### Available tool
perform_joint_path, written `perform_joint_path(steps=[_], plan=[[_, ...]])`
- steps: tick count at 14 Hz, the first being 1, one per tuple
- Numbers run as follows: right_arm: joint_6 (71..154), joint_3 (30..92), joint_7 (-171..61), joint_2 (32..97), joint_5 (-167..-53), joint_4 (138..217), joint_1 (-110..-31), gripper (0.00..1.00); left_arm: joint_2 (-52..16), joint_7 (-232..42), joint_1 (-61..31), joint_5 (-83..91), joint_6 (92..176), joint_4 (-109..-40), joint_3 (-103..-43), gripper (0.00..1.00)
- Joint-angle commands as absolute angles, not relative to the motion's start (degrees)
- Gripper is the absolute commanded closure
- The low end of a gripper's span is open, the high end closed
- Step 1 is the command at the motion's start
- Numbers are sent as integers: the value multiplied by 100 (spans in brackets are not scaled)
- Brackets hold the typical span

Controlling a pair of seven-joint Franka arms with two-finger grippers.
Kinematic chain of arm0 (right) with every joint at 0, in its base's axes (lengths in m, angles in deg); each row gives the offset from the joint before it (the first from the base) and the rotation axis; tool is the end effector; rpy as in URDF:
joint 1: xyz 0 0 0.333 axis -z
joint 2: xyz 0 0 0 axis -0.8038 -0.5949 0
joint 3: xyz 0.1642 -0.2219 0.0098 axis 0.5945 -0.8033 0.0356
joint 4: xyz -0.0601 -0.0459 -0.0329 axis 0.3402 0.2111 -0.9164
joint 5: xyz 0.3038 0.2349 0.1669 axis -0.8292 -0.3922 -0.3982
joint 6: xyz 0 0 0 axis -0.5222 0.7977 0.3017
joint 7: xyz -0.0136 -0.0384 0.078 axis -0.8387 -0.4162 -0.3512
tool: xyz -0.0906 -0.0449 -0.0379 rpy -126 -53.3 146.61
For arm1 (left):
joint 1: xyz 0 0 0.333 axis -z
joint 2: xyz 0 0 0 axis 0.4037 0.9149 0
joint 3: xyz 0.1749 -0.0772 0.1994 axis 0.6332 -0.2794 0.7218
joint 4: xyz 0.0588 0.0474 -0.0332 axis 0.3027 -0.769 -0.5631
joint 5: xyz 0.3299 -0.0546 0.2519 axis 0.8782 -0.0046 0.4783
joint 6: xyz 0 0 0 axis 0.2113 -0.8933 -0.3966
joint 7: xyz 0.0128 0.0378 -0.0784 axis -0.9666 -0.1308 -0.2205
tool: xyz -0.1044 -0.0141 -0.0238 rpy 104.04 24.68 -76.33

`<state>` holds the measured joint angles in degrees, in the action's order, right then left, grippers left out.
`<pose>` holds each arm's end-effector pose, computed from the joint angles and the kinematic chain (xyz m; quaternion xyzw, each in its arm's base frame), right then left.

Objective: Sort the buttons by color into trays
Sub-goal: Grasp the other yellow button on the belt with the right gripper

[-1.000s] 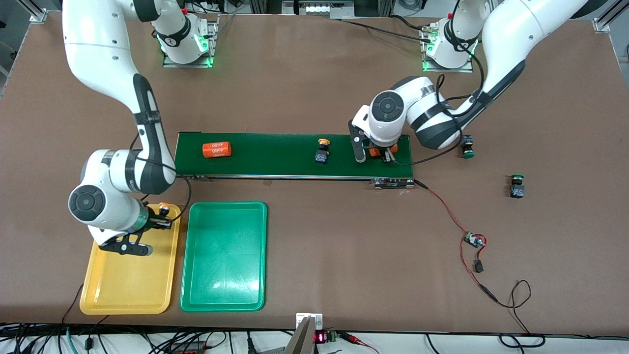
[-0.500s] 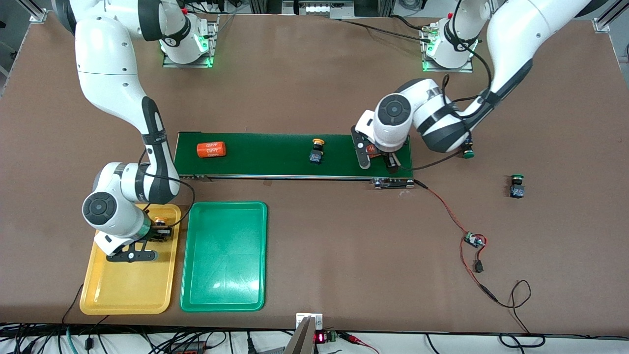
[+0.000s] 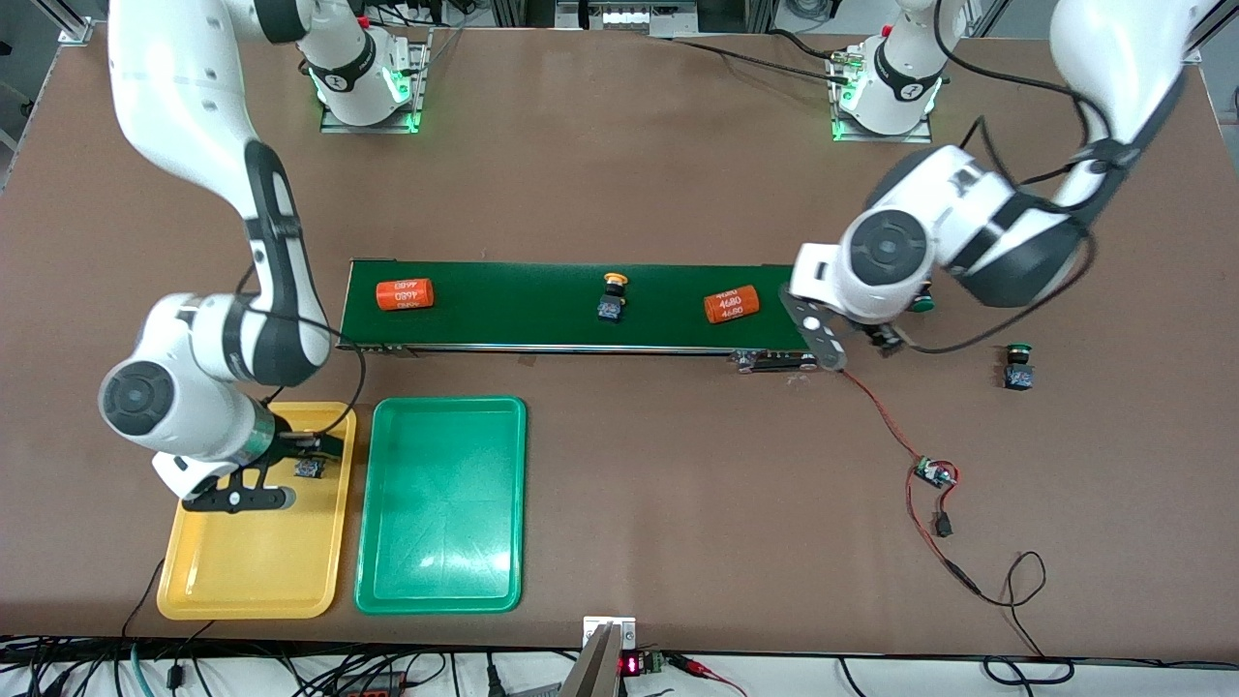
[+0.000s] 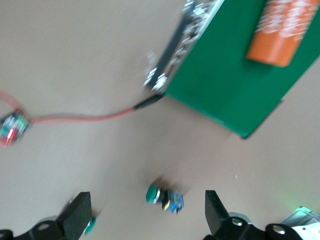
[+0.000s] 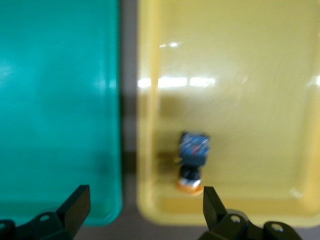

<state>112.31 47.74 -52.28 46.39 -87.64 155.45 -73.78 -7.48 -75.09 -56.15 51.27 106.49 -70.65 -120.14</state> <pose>0.7273 0.0787 0.2719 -0.9998 -0.0185 0.0044 0.0042 0.5790 -0.2214 0.3330 -0.8714 0.4572 0.1633 0.0702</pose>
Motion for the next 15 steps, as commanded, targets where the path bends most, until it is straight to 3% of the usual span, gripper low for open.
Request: perform_joint_path(steps=[1,6,11,15], plan=[[10681,4803,-5059,5051,-8992,15776,-7861,0,-776,-8447,-5957,5109,10224,-6880,-12099,0],[10363,4768,-2999,5482,-8931,16250,-9205,0,-741,-9603,-6222,5249,9522,-6871,-12056,0],[10319,4776,-896,5439,-8931,16269,-10419,0,-697,-9743,-6589,4858,9755,-6959,-11791,0],[10424,4785,-410,5377,-8957,16505,-10860,0,-854,-10189,-7766,4582,10905,-8265,-11870,0]])
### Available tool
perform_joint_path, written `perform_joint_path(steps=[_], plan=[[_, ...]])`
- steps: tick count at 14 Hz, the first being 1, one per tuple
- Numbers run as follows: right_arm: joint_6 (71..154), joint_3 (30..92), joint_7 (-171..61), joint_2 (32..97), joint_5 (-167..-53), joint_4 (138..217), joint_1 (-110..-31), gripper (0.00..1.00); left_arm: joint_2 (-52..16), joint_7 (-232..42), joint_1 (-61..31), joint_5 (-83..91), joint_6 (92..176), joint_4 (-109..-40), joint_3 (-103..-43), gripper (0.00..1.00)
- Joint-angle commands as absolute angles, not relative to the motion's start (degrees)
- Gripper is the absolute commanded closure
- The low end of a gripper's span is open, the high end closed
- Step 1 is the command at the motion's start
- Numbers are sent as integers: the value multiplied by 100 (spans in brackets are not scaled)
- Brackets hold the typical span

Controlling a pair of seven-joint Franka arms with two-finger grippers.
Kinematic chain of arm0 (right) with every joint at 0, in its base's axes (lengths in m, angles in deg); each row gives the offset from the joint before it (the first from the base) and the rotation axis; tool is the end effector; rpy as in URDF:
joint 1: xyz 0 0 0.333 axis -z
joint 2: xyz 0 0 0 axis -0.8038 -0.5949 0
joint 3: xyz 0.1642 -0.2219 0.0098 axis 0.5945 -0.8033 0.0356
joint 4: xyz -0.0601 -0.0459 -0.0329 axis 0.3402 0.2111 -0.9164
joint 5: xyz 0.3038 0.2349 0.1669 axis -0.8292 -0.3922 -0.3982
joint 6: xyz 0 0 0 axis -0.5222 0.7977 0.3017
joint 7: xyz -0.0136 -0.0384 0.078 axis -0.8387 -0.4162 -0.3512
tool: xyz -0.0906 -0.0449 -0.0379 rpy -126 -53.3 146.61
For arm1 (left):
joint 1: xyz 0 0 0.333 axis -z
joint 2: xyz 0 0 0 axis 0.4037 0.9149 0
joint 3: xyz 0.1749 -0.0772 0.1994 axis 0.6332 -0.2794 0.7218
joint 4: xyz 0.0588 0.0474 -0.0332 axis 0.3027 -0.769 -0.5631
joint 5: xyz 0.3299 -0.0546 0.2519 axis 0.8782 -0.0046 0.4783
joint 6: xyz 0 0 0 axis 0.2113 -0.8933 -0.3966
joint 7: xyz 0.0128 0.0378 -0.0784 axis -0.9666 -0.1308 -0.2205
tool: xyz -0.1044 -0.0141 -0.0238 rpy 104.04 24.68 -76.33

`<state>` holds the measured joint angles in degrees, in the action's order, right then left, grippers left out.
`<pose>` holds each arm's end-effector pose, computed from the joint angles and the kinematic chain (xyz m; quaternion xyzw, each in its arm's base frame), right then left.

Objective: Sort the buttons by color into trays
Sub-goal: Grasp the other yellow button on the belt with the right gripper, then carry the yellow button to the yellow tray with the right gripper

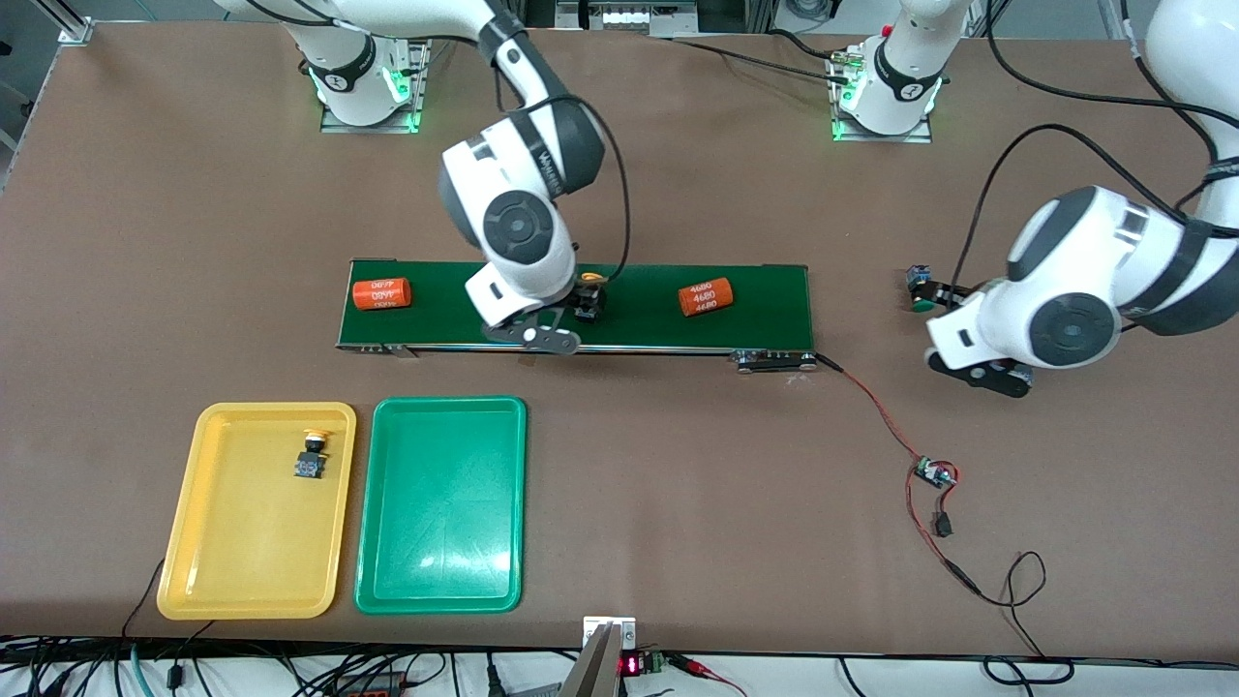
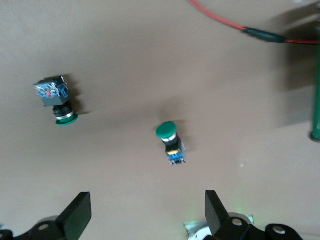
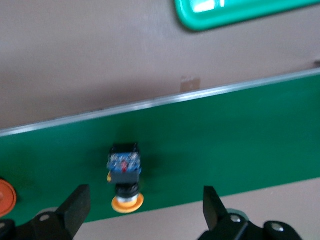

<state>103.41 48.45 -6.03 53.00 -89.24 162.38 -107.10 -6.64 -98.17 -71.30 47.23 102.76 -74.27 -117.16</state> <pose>0.5331 0.4425 0.2813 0.9900 -0.1041 -0.0912 0.0273 0.5902 -0.0521 0.2868 -0.9586 0.1371 0.2418 0.0612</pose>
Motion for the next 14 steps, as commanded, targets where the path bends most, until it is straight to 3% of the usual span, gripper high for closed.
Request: perform_joint_path(steps=[1,8,13,14], plan=[[10616,4785,-392,5377,-8966,16723,-10930,0,-872,-10627,-7978,4582,11143,-8600,-12018,0],[11162,4794,-119,5245,-8975,17060,-10975,0,-995,-11703,-9034,4731,12901,-10253,-12213,0],[11505,4794,-93,4964,-9027,17060,-10993,0,-1049,-11835,-9043,5012,13710,-10746,-12126,0],[11514,4794,-102,4938,-9027,17060,-10966,11,-1040,-11844,-9017,5021,13938,-10869,-12030,0]])
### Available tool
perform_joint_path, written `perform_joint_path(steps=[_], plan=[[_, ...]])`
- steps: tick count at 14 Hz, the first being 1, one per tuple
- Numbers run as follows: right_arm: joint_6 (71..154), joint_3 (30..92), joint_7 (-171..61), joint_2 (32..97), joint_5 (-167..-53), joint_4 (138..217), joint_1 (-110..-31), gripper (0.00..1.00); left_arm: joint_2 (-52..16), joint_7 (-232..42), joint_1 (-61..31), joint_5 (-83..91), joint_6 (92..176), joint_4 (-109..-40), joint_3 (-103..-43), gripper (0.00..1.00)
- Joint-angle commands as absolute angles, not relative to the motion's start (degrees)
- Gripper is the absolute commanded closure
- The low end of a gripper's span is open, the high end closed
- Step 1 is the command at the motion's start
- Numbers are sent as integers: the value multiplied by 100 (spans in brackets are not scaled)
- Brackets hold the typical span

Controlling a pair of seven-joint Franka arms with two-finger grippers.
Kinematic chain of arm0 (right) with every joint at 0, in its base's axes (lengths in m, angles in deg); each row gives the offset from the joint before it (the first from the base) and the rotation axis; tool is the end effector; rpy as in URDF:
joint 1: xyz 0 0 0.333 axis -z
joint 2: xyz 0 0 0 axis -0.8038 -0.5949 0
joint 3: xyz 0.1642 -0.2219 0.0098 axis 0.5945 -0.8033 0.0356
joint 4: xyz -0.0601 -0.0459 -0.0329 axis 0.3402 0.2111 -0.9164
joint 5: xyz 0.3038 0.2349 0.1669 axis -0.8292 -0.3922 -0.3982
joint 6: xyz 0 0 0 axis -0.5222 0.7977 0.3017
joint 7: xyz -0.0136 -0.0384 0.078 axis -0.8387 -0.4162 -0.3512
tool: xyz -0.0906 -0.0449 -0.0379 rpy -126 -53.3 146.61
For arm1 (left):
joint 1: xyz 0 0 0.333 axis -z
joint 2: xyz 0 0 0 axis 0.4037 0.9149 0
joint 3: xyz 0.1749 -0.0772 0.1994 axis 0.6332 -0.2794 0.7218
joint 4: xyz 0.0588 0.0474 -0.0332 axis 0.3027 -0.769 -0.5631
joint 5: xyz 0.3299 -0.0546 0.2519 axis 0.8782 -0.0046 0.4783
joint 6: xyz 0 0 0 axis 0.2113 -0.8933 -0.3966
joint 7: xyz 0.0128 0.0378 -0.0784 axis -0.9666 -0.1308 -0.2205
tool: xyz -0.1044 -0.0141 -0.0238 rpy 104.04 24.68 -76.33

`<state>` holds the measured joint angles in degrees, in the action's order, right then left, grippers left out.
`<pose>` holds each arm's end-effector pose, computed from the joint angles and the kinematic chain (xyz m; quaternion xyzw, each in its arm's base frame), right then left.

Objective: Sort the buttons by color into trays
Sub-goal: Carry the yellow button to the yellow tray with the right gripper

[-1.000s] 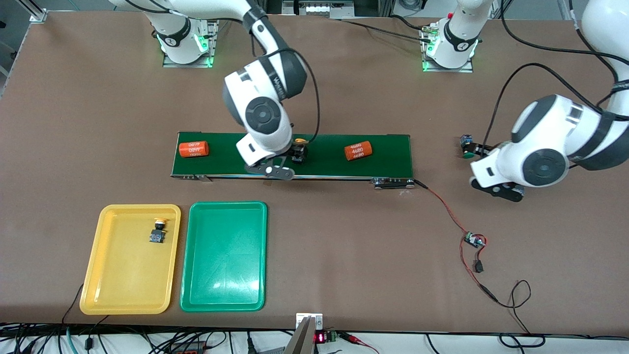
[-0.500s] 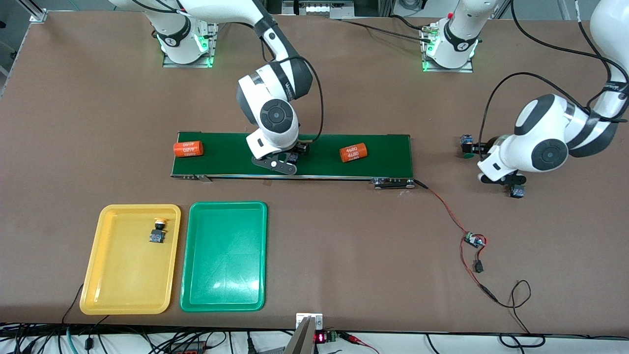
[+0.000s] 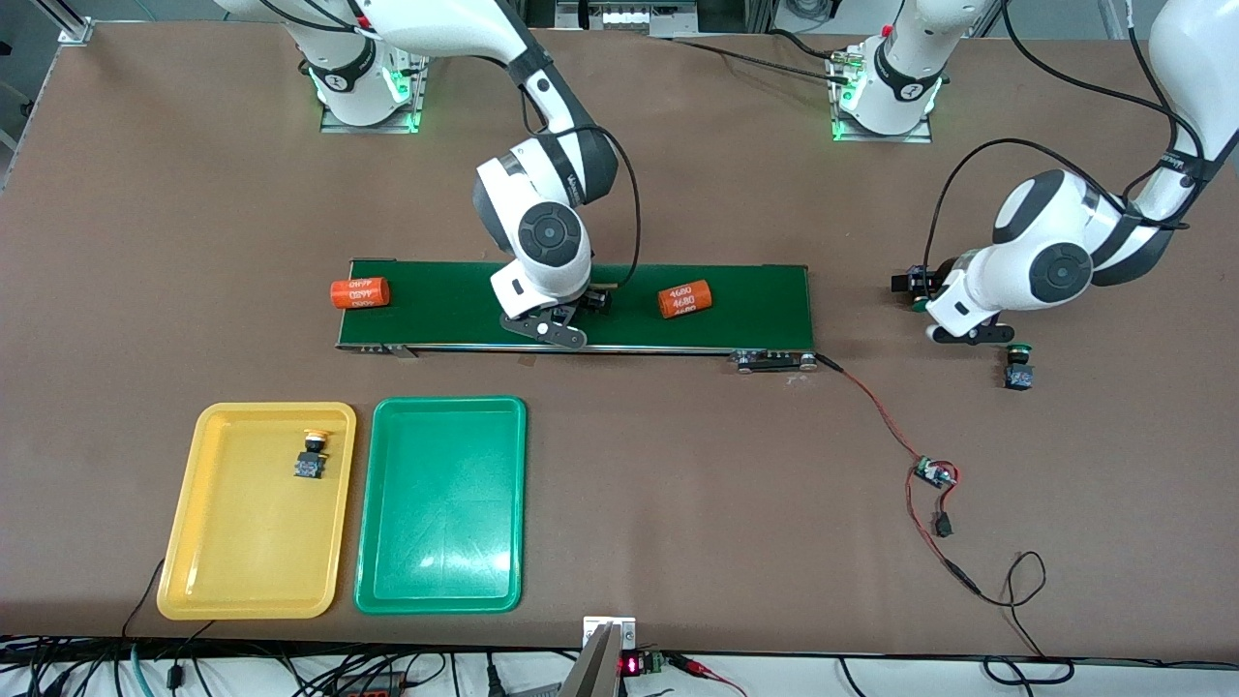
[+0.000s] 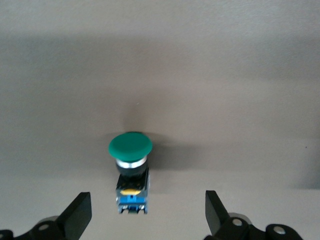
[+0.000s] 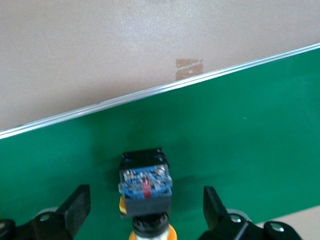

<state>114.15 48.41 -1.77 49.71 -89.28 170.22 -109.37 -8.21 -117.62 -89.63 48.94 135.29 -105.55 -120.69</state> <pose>0.5115 0.4371 0.1945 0.9861 -0.1405 -0.0760 0.0465 0.4844 -0.0379 0.1560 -0.9840 -0.0152 0.1777 0.0014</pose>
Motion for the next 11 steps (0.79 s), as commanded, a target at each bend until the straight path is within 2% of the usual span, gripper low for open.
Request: perform_joint_path(steps=[1,3,5,6,8,9,11], plan=[[11471,4794,-93,4937,-9027,17060,-10966,48,-1040,-11844,-8982,5065,14115,-10940,-11898,0],[11435,4794,-58,4990,-9027,17033,-10957,82,-952,-11844,-8990,5503,14152,-10976,-11757,0],[11435,4768,39,5008,-9019,16972,-10966,96,-891,-11844,-9026,5558,14160,-10976,-11739,1],[11435,4759,-5,5008,-9019,16928,-10957,100,-873,-11853,-9026,5558,14160,-10976,-11739,7],[11435,4741,-23,5008,-9010,16866,-10905,100,-829,-11861,-9017,5558,14160,-10976,-11730,36],[11418,4671,-31,5016,-8975,16762,-10887,100,-785,-11862,-9025,5558,14160,-10976,-11730,47],[11252,4225,-179,5016,-8826,16621,-10852,100,-724,-11862,-9026,5558,14160,-10976,-11677,64]])
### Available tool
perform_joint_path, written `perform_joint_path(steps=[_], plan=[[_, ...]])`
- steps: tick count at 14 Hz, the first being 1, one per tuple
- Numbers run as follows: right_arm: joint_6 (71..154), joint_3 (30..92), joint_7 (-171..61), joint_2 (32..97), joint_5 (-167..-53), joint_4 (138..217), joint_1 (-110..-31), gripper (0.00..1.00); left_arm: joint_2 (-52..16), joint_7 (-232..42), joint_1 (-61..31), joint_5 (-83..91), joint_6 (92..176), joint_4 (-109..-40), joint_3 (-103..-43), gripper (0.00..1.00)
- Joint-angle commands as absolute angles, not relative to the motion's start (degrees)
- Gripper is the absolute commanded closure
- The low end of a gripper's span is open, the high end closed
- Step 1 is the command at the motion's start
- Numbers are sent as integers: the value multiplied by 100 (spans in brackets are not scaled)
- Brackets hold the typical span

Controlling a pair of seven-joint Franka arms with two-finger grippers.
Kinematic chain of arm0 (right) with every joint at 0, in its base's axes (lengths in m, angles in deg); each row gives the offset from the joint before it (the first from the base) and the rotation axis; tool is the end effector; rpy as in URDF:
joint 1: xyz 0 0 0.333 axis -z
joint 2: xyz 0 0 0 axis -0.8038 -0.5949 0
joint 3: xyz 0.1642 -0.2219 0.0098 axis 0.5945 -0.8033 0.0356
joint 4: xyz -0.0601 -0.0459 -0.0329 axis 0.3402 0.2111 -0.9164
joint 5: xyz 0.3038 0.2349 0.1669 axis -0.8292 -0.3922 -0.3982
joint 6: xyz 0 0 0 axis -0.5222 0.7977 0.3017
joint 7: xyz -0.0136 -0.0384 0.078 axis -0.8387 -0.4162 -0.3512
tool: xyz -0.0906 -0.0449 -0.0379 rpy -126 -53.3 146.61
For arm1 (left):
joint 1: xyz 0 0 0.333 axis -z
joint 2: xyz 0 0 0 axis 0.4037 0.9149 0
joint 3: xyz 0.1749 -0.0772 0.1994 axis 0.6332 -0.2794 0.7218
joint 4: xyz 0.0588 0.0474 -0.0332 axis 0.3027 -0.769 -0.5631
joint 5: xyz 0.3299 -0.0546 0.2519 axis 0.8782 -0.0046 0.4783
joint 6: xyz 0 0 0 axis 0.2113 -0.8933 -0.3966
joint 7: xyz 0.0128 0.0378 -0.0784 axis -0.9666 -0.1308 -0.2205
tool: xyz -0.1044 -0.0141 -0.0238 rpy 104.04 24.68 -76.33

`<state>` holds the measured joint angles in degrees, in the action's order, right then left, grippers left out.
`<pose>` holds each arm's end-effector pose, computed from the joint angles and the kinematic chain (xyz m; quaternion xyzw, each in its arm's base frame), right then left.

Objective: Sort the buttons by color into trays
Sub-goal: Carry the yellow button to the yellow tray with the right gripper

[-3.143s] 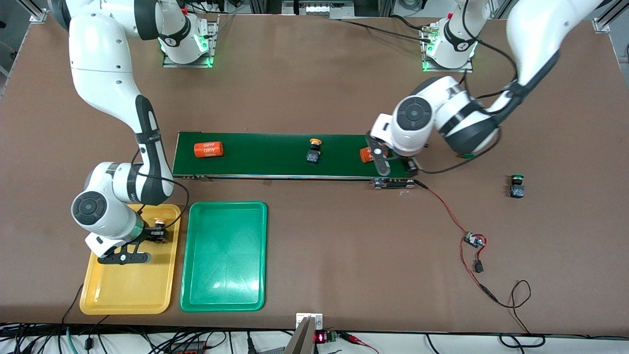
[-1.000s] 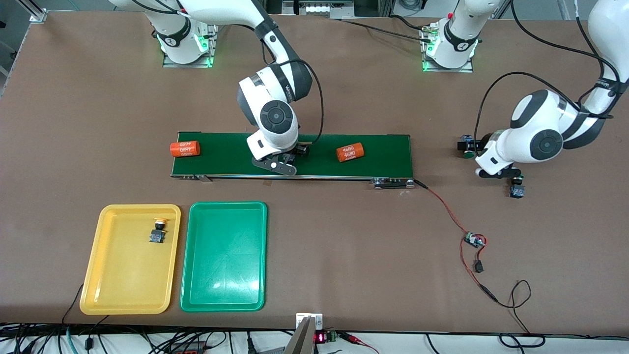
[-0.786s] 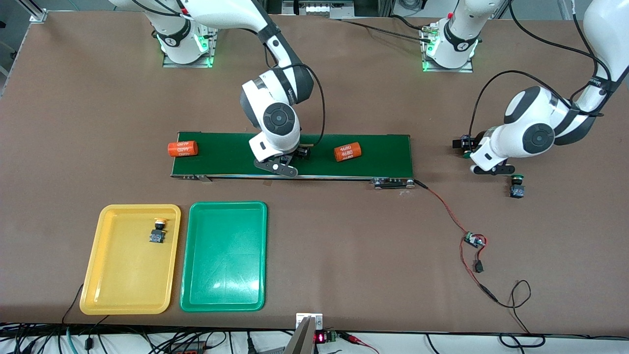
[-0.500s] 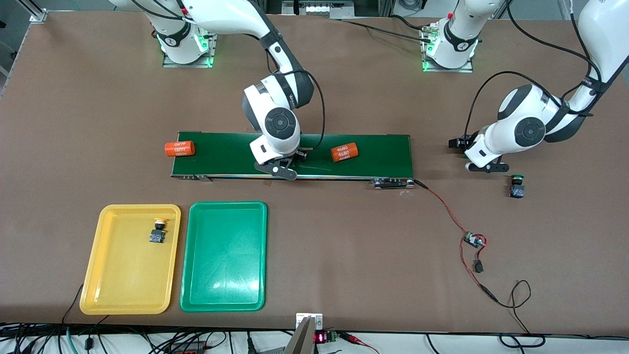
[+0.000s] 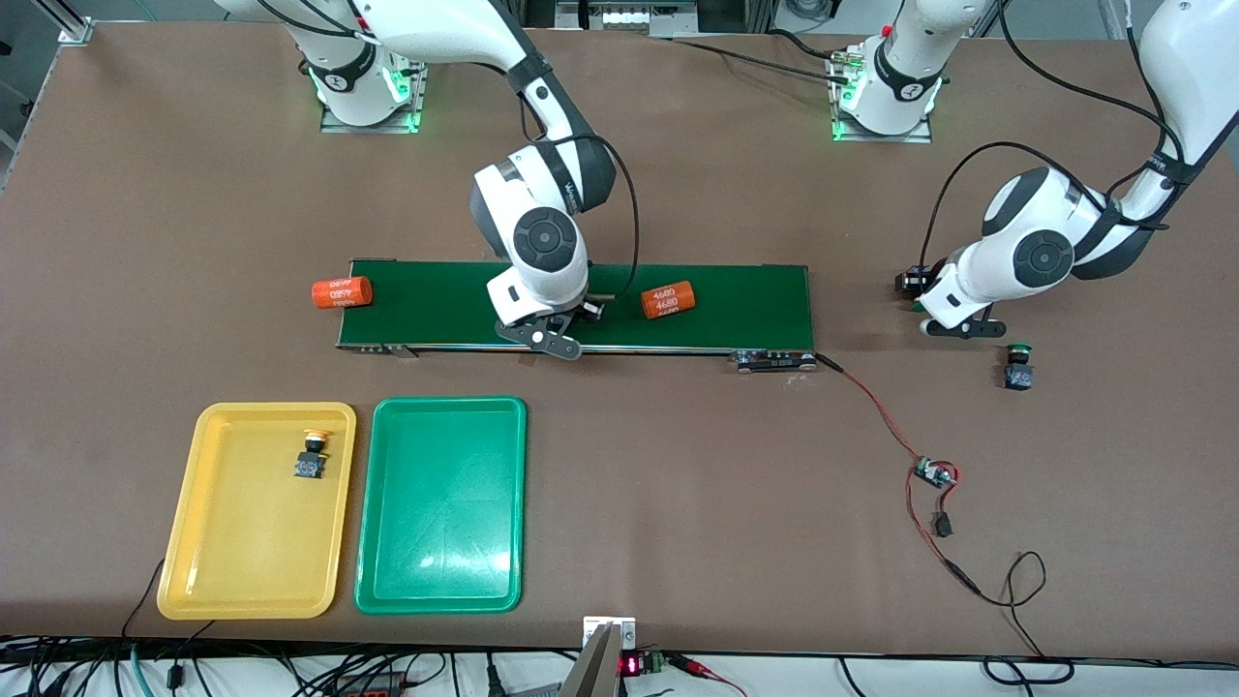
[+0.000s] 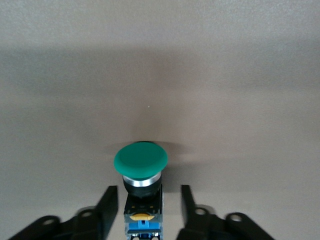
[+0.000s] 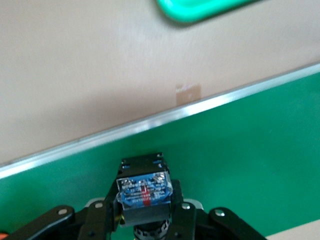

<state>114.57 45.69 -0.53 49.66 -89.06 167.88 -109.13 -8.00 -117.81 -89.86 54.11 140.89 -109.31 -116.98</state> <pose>0.5402 0.4241 0.2181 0.9841 -0.1674 -0.0463 0.0366 0.4648 -0.0238 0.1257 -0.9867 -0.0032 0.1623 0.0098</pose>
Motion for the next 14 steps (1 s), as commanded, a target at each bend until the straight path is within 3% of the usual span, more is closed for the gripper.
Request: perform_joint_path(steps=[1,6,9,11,14], plan=[[11260,3988,-355,4999,-8721,16603,-10817,100,-688,-11862,-9026,5558,14152,-10976,-11668,68],[11330,3704,-2322,4814,-8368,16339,-9511,100,-758,-11879,-8982,5549,13714,-10801,-11852,76],[11426,3730,-3613,4595,-8368,16146,-8771,100,-715,-11923,-8894,5435,12818,-10143,-12703,76],[11566,3722,-4256,4350,-8333,15997,-8436,100,-688,-11949,-8422,5138,12623,-9696,-12942,76],[12119,3721,-5354,4086,-8307,15978,-7935,100,-609,-12089,-7167,4504,12403,-8878,-12768,76]])
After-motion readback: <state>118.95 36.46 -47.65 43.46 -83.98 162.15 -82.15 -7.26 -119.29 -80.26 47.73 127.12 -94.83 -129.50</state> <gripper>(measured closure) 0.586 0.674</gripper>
